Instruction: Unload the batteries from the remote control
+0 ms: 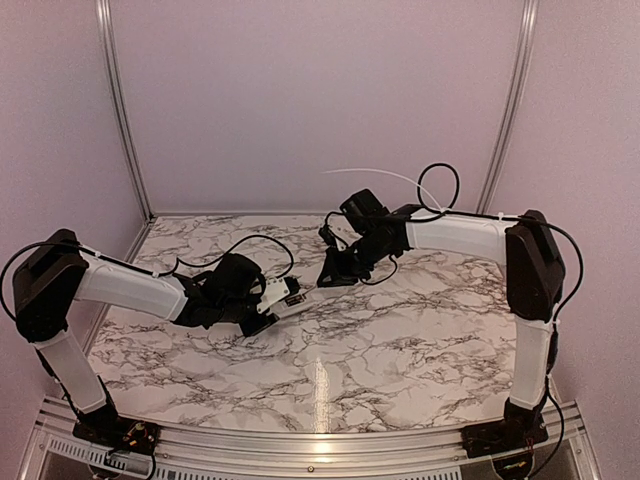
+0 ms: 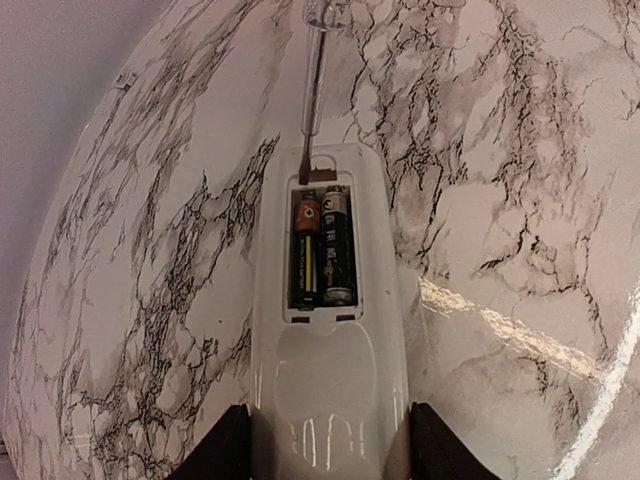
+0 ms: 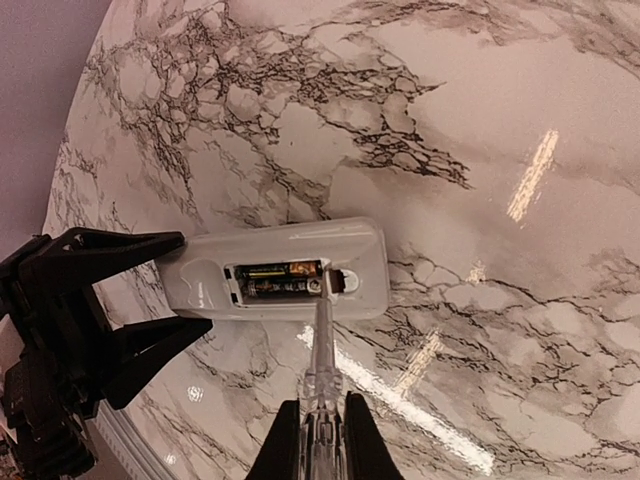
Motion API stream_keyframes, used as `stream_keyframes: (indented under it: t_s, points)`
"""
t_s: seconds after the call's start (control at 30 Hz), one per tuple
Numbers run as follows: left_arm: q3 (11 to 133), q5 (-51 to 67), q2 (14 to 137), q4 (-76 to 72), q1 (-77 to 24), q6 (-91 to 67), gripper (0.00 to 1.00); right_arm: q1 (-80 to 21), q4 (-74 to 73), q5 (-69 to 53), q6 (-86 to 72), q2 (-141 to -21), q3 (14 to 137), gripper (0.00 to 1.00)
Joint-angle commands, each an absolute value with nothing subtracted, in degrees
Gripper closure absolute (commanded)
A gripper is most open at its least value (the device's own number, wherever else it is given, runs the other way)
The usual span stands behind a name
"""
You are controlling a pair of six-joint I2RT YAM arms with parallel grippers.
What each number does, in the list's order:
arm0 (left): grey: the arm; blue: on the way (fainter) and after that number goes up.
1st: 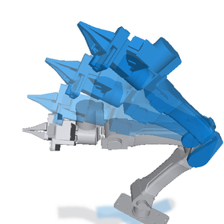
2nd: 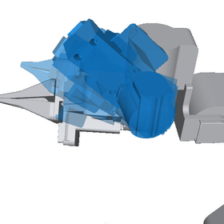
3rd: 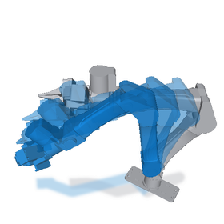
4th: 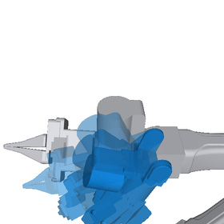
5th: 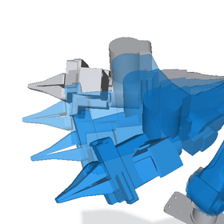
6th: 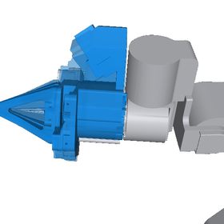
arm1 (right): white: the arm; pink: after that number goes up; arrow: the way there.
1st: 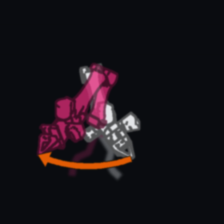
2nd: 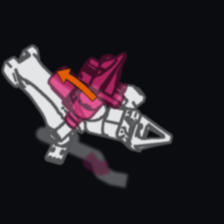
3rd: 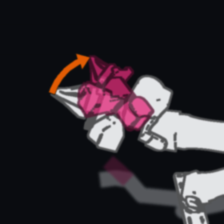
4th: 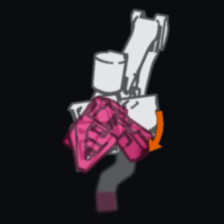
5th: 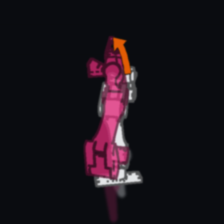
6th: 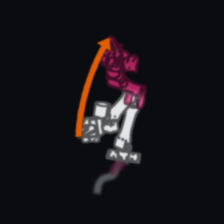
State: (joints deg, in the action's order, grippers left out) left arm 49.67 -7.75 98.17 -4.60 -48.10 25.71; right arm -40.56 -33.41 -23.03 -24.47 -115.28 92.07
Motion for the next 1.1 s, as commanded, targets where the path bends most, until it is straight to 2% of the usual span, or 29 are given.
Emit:
stream_keyframes:
  t_s: [0.0,0.43,1.07]
  points:
    - [51.3,-7.2,98.7,-5.3,-48.6,25.1,0.94,-40.2,-31.1,-25.2,-25.3,-115.2,91.7,1.00]
    - [51.3,-6.9,99.5,-5.9,-48.7,25.0,0.95,-39.9,-28.5,-27.9,-25.6,-115.2,90.1,1.00]
    - [51.9,-7.7,100.4,-5.5,-48.6,25.1,0.94,-39.9,-31.0,-24.7,-25.2,-115.7,90.7,1.00]
